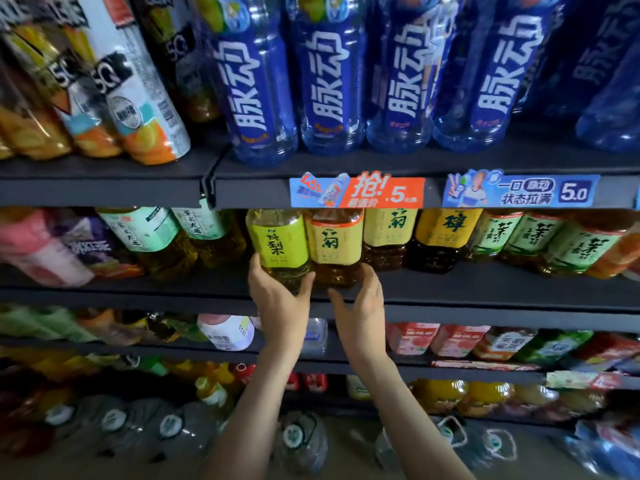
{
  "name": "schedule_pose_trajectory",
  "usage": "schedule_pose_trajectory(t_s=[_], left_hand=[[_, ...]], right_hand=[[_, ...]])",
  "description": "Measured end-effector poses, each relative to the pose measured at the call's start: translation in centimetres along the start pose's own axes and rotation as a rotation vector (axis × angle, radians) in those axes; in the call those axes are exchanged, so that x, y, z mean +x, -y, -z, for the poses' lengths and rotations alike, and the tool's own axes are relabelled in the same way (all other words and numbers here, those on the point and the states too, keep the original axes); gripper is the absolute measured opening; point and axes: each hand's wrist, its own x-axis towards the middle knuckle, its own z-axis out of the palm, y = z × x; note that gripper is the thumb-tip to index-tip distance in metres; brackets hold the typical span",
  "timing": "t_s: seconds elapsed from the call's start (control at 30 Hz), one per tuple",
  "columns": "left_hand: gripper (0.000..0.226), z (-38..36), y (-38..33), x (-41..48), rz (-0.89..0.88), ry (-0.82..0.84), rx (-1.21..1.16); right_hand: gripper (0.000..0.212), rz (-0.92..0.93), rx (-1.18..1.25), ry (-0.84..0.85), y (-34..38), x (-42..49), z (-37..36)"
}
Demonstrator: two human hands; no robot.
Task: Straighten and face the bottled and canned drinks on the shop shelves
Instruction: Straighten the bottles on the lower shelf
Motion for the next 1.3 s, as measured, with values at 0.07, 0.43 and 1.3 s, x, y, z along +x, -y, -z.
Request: schedule_pose_trajectory(t_s=[0.07, 0.43, 1.3], left_hand=[[0.086, 0.5, 0.5, 0.7, -0.016, 0.015, -0.003], [0.111, -1.3, 2.2, 1.8, -0.056, 0.060, -0.168], [0.101, -2.4, 2.9, 3.8, -0.028, 0.094, -0.149]], right_hand=[[0.063, -0.019, -0.046, -0.108, 0.9, -0.1, -1.5], [0.052, 0.030, -0.125, -0.389, -0.5, 1.6, -4.5], [0.048, 0.059, -0.038, -0.400, -1.7, 3.3, -5.7]])
